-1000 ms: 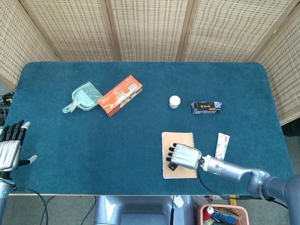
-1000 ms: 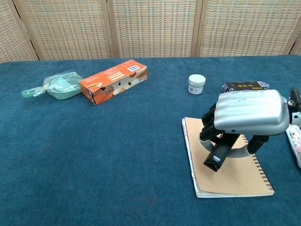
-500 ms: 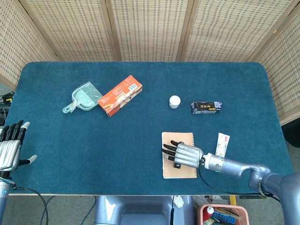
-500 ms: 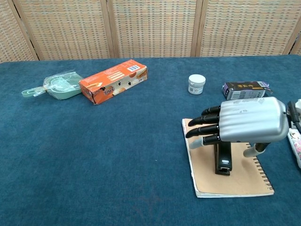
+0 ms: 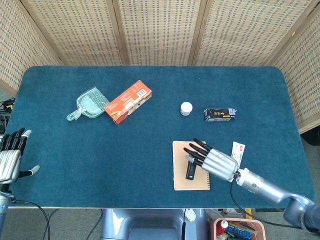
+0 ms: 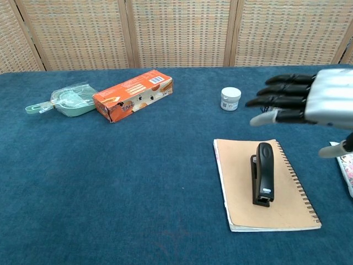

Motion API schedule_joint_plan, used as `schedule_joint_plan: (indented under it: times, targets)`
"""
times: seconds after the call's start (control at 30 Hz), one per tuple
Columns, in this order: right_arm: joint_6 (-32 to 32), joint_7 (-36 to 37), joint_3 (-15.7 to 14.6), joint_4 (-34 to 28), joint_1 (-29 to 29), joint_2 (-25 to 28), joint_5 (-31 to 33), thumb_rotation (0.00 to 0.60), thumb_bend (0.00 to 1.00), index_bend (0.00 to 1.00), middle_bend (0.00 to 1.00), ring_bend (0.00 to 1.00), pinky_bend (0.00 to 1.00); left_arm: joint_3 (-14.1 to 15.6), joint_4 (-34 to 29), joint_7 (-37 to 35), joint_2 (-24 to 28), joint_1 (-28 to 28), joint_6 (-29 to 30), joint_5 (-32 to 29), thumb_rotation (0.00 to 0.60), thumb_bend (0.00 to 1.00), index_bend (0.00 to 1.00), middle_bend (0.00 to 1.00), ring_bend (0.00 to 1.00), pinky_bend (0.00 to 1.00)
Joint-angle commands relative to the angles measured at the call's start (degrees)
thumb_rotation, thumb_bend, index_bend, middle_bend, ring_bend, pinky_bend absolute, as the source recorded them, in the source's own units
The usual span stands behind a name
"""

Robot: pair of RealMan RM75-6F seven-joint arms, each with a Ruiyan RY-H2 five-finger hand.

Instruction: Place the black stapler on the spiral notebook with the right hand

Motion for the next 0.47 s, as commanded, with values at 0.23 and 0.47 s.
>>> schedule_joint_plan:
  times: [0.23,0.47]
  targets:
    - [16.2,1.3,3.3,-9.3,-19.9,2.5,19.3,0.6,0.0,0.0,0.0,0.0,0.0,1.1,0.1,-0.8,0.4,0.7,1.6,2.9,0.6,0.04,0.0,0.0,0.0,0.0]
    - [15.4,3.4,4.8,-10.7,-25.1,0.1,28.6,0.6,0.0,0.0,0.0,0.0,0.0,2.2,0.2,-1.4,0.3,1.3,3.1,5.7,0.6,0.04,0.0,0.0,0.0,0.0]
